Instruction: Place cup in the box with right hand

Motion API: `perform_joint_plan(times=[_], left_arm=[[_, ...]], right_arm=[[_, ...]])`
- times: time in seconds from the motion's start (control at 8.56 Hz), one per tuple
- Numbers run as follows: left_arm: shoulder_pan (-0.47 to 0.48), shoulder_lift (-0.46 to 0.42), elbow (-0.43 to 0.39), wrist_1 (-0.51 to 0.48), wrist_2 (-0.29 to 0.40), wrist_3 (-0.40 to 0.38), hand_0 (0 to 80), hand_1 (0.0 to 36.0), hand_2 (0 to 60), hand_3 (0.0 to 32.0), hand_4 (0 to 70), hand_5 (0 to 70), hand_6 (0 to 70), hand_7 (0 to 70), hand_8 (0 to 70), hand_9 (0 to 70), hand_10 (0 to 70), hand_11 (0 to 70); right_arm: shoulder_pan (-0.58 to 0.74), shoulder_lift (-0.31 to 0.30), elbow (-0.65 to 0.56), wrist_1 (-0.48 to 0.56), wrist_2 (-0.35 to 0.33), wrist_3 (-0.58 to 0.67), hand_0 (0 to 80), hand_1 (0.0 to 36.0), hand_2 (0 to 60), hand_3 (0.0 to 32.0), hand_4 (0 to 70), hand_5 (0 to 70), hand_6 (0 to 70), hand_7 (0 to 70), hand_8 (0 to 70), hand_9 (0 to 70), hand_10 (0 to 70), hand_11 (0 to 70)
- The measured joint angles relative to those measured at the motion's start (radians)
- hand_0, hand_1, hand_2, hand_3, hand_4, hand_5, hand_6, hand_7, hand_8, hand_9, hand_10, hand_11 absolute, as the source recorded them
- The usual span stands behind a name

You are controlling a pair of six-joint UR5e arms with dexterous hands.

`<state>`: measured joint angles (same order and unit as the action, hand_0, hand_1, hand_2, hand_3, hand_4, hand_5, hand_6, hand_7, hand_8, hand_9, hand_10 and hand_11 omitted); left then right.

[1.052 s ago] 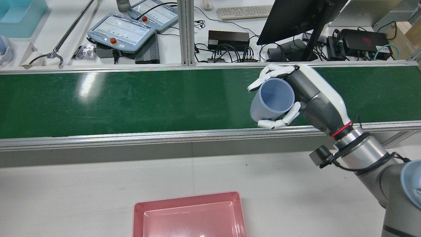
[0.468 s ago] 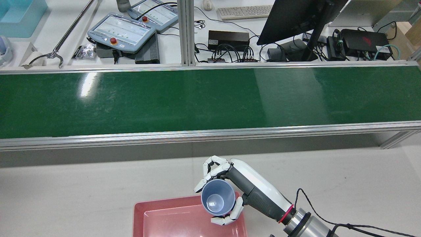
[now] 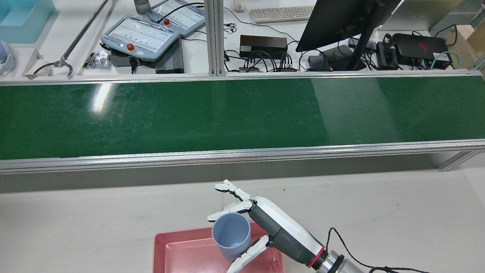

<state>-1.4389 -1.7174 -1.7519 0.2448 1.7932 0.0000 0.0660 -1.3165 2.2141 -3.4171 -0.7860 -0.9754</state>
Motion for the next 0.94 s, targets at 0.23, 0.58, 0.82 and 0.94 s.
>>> perform_joint_plan(times=[0.23, 0.58, 0.82, 0.94], left_arm=[[0.0, 0.0, 0.0, 0.0, 0.0, 0.0, 0.0, 0.0, 0.0, 0.0, 0.0, 0.0, 0.0, 0.0, 0.0, 0.0, 0.0, 0.0], [0.0, -0.001, 0.0, 0.001, 0.0, 0.0, 0.0, 0.0, 0.0, 0.0, 0.0, 0.0, 0.0, 0.0, 0.0, 0.0, 0.0, 0.0], [0.0, 0.0, -0.001, 0.001, 0.0, 0.0, 0.0, 0.0, 0.0, 0.0, 0.0, 0.0, 0.0, 0.0, 0.0, 0.0, 0.0, 0.0], [0.0, 0.001, -0.001, 0.001, 0.0, 0.0, 0.0, 0.0, 0.0, 0.0, 0.0, 0.0, 0.0, 0.0, 0.0, 0.0, 0.0, 0.0]], right_arm=[[-0.001, -0.002, 0.017, 0.003, -0.004, 0.004, 33.9, 1.3, 4.8, 0.0, 16.1, 0.5, 1.7, 8.1, 4.1, 8.6, 0.0, 0.0], [0.065, -0.074, 0.153, -0.001, -0.016, 0.014, 34.6, 0.7, 2.8, 0.0, 18.5, 0.7, 2.5, 10.8, 4.9, 10.4, 0.1, 0.3], [0.197, -0.205, 0.255, -0.006, -0.02, 0.143, 35.1, 2.6, 9.4, 0.0, 21.0, 1.4, 3.6, 14.9, 6.4, 13.2, 2.0, 3.2], [0.295, -0.261, 0.266, -0.018, -0.039, 0.248, 37.2, 1.8, 6.4, 0.0, 25.2, 1.3, 4.2, 17.9, 6.9, 14.4, 2.3, 3.6]])
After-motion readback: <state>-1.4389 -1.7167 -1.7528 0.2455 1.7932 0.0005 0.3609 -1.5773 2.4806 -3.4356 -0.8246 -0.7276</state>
